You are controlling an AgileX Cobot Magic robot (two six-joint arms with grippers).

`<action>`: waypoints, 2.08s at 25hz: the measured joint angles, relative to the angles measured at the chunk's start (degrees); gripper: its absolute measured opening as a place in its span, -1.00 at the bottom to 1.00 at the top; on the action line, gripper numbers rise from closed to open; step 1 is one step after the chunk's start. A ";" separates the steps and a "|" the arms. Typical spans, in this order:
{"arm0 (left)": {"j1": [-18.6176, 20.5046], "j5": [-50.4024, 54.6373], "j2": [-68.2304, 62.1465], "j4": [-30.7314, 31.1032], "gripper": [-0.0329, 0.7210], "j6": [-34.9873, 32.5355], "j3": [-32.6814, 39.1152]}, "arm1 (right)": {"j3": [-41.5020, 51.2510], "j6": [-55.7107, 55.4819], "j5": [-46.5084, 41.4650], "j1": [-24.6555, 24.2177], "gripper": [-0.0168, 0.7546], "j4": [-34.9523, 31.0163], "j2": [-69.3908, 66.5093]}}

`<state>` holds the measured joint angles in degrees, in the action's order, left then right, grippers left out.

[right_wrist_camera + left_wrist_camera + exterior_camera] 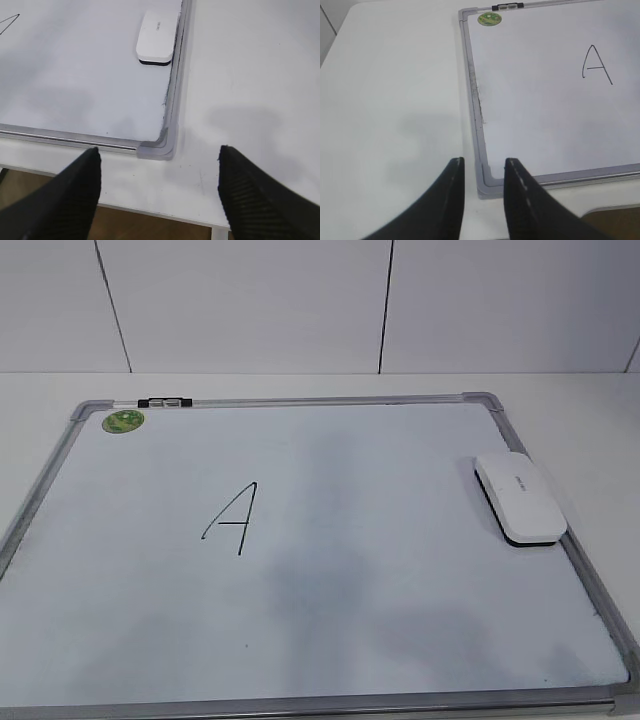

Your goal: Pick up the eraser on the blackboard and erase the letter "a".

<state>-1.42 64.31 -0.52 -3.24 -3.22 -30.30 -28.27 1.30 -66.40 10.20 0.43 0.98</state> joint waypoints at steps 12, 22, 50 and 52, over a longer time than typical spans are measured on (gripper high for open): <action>0.00 -0.97 0.00 0.00 -0.40 0.00 0.23 | 0.00 0.00 0.13 0.00 0.52 0.00 0.00; 0.00 -0.97 0.00 0.00 -0.42 0.00 0.23 | 0.00 0.00 0.27 0.00 0.52 0.12 0.00; 4.66 -1.10 0.04 0.00 -0.43 0.00 0.23 | 0.00 0.00 0.29 -10.25 0.52 0.12 0.00; 5.39 -1.10 0.04 0.00 -0.43 0.00 0.23 | 0.00 0.00 0.29 -10.34 0.52 0.12 0.00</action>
<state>3.97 63.21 -0.48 -3.24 -3.22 -30.07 -28.27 1.30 -66.11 -0.14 0.55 0.98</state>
